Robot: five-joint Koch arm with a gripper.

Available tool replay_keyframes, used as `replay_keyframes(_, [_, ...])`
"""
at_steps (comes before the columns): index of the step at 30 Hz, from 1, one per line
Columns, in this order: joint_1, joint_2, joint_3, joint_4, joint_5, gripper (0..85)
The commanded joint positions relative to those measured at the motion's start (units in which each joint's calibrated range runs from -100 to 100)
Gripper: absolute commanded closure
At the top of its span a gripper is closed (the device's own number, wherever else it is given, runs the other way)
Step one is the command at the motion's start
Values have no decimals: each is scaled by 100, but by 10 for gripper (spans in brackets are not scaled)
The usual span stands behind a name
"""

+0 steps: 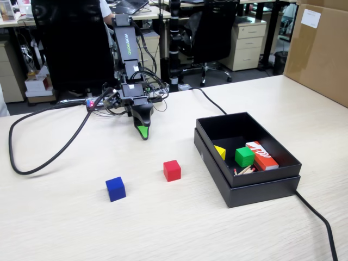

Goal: Put the red cube on top of the blue cube

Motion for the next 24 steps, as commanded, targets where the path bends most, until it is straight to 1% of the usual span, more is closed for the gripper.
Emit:
replay_keyframes(1, [20, -42, 994, -717, 15, 418])
replay_keyframes(2, [39, -7, 1275, -916, 34, 431])
replay_keyframes(3, [103, 119, 1964, -1581, 54, 434])
replay_keyframes(5, [166, 348, 2753, -2445, 166, 434])
replay_keyframes(6, [195, 521, 3124, -2713, 215, 434])
replay_keyframes(11, [249, 1427, 4276, -3136, 234, 434])
replay_keyframes(13, [288, 2184, 5073, -3862, 259, 434])
replay_keyframes(15, [303, 2632, 5536, -4233, 269, 434])
replay_keyframes(16, [313, 3274, 6288, -4769, 293, 434])
replay_keyframes(18, [313, 3687, 6742, -5002, 298, 434])
replay_keyframes(24, [313, 4778, 7585, -5011, 298, 434])
